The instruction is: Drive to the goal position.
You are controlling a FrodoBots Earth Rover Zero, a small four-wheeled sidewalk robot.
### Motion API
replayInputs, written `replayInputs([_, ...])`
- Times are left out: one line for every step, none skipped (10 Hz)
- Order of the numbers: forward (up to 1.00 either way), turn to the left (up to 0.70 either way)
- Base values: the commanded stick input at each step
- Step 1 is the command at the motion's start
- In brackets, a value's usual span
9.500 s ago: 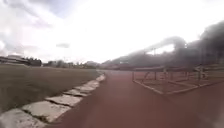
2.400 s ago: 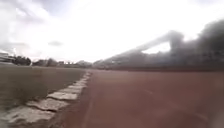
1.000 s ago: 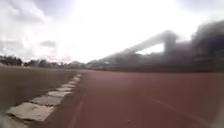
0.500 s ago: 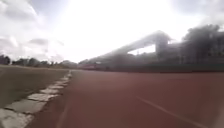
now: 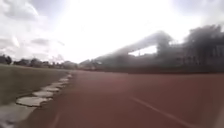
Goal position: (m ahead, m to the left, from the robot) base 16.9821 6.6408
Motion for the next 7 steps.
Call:
replayInputs([0.70,0.00])
replayInputs([0.70,0.00])
replayInputs([0.70,0.00])
replayInputs([0.70,0.00])
replayInputs([0.70,0.00])
replayInputs([0.70,0.00])
replayInputs([0.70,0.00])
